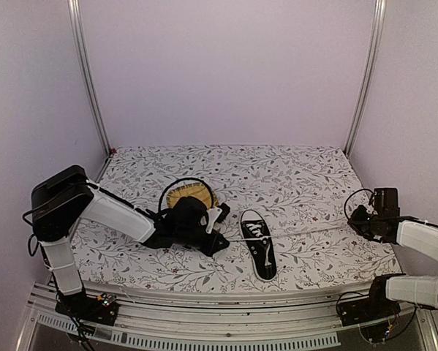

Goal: Tie the shoes

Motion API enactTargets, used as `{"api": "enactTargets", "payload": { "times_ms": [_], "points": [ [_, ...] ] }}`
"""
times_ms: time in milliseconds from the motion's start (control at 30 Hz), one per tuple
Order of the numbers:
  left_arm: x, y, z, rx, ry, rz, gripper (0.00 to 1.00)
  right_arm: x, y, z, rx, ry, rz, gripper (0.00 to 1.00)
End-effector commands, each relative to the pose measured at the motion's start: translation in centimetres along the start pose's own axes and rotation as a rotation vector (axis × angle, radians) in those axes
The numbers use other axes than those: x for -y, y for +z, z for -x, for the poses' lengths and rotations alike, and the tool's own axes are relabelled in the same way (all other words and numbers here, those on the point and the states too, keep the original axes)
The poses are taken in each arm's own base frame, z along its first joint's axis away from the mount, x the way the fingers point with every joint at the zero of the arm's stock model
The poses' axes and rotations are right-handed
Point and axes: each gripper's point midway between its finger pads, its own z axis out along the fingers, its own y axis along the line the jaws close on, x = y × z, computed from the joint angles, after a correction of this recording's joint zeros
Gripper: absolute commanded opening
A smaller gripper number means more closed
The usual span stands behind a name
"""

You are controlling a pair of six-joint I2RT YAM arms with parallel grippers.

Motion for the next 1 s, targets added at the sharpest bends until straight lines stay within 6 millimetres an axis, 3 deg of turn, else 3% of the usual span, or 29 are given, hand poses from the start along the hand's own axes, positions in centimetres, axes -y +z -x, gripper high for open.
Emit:
{"api": "enactTargets", "payload": {
  "times_ms": [0, 400, 467, 600, 667, 800, 867, 967],
  "points": [
    [-0.5, -0.8, 0.3, 0.022, -0.042, 0.043, 0.00, 0.9, 0.3, 0.5, 0.044, 0.080, -0.012, 0.02],
    [-2.4, -1.6, -1.6, -0.016, -0.115, 0.133, 0.00, 1.6, 0.5, 0.1, 0.043, 0.145, -0.012, 0.02],
    [-1.8, -1.6, -1.6, -0.018, -0.093, 0.101, 0.00, 1.4, 0.6, 0.1, 0.039, 0.145, 0.001, 0.02],
    [1.9, -2.1, -0.5, 0.008, 0.014, -0.070, 0.00, 0.7, 0.6, -0.1, 0.024, 0.131, 0.041, 0.02],
    [3.3, -2.4, 0.5, 0.022, 0.062, -0.125, 0.13, 0.4, 0.7, -0.3, 0.017, 0.122, 0.062, 0.02],
    [4.0, -2.1, 1.9, 0.021, 0.139, -0.131, 0.52, -0.2, 0.8, -0.3, 0.011, 0.115, 0.093, 0.02],
    [4.1, -1.4, 2.4, 0.003, 0.177, -0.126, 0.56, -0.4, 0.9, -0.3, 0.006, 0.112, 0.104, 0.02],
    [4.4, -0.2, 3.1, -0.006, 0.210, -0.130, 0.49, -0.6, 1.0, -0.4, -0.002, 0.111, 0.115, 0.02]
  ]
}}
